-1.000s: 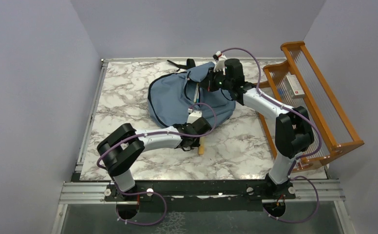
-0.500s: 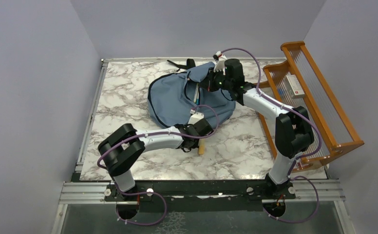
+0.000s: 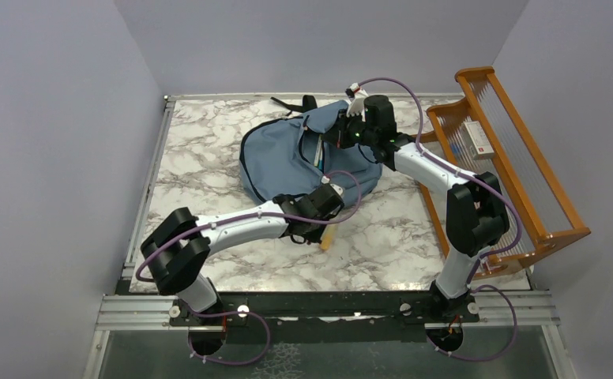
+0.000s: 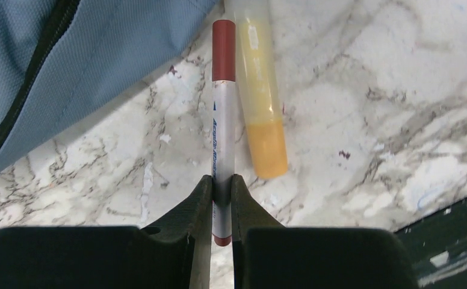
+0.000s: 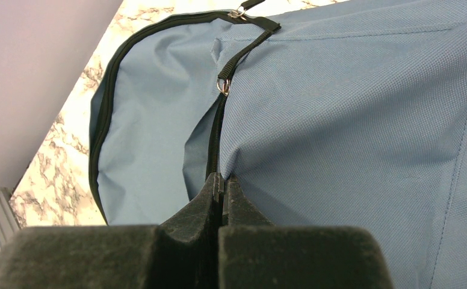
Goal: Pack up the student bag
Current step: Pick up the stationery from the center of the board, then place the stationery in the student bag, then pick up the stationery from the center of the board, then place the stationery in the student bag.
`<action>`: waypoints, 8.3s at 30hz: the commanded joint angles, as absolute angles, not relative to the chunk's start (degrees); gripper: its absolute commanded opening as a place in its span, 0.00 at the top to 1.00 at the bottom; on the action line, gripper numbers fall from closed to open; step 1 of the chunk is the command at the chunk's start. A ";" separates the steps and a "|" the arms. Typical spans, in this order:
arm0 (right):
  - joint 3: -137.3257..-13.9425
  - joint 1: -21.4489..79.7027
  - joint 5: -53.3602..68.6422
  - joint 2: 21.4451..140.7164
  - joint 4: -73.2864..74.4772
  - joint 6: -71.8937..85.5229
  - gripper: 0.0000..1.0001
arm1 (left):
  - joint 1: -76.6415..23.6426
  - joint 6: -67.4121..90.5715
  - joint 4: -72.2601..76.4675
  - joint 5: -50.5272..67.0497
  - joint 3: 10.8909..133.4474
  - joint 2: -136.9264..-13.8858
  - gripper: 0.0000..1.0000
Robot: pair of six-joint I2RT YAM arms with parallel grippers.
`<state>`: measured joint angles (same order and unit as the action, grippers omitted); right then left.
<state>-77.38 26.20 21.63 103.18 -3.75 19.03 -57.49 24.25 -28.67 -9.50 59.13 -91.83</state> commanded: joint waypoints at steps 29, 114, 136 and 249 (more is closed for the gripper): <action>-76.58 26.81 21.93 101.34 -5.89 19.00 0.99 | -31.66 22.50 -21.56 14.36 61.44 -74.74 1.00; -76.14 26.81 27.68 100.13 -8.05 19.91 0.99 | -33.10 22.10 -4.01 7.10 59.02 -78.74 0.63; -75.06 26.81 27.34 100.33 -8.61 19.95 1.00 | -60.56 27.76 -0.25 -15.65 43.55 -80.05 0.59; -76.81 26.81 26.41 99.18 -6.39 20.20 1.00 | -23.64 26.41 -3.02 16.13 82.00 -105.83 1.00</action>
<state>-76.86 26.20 24.47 102.28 -3.44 18.57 -23.68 23.59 -7.92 18.00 79.94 -104.20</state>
